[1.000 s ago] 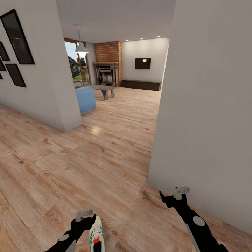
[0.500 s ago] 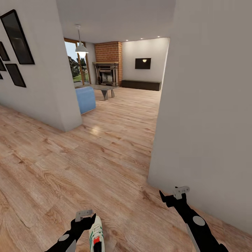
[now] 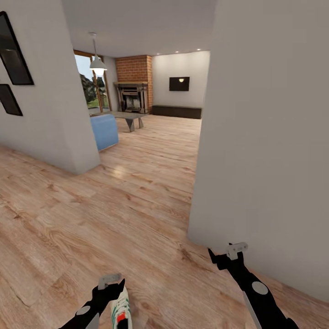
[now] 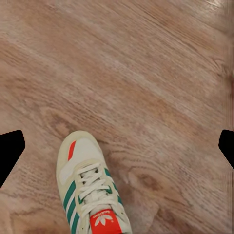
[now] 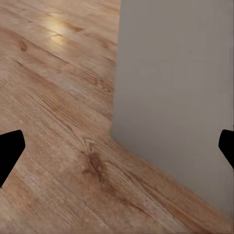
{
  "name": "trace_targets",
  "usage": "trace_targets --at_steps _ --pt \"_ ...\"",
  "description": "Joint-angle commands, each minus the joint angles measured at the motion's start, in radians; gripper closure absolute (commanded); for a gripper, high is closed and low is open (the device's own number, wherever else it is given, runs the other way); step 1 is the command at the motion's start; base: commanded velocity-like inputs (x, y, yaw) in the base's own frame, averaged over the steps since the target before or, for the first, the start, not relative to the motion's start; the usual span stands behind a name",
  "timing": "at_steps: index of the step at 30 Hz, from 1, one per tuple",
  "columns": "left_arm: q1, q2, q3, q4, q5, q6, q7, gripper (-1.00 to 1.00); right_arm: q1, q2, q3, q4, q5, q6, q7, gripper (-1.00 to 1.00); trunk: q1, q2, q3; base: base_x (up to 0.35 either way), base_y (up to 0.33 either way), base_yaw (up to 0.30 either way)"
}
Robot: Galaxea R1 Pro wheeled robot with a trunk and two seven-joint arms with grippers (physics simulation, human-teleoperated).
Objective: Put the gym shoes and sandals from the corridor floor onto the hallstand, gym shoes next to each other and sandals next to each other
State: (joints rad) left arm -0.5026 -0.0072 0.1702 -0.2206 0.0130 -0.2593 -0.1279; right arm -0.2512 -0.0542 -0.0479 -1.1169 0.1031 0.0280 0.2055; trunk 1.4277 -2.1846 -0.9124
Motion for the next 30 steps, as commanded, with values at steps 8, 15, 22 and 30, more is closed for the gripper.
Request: trace_targets --at_steps 8,15,22,30 --pt "-0.001 0.0 0.008 -0.003 -0.001 -0.001 -0.008 -1.0 0.0 0.001 -0.002 -0.001 0.01 0.003 0.006 -1.0 0.0 0.0 0.003 0.0 0.0 -0.145" --pt "-0.001 0.0 0.008 -0.003 -0.001 -0.001 -0.008 -1.0 0.0 0.001 -0.001 -0.001 0.01 0.003 0.006 -1.0 0.0 0.0 0.004 0.0 0.0 -0.029" --pt "-0.001 0.001 0.008 -0.002 0.001 -0.001 -0.007 -1.0 0.0 0.001 -0.001 -0.002 0.01 0.004 0.006 -1.0 0.0 0.0 0.004 0.0 0.0 -0.005" --pt "-0.001 0.001 0.01 -0.002 0.004 -0.001 -0.007 -1.0 0.0 0.001 -0.001 -0.002 0.01 0.003 0.006 -1.0 0.0 0.0 0.004 0.0 0.0 0.0"
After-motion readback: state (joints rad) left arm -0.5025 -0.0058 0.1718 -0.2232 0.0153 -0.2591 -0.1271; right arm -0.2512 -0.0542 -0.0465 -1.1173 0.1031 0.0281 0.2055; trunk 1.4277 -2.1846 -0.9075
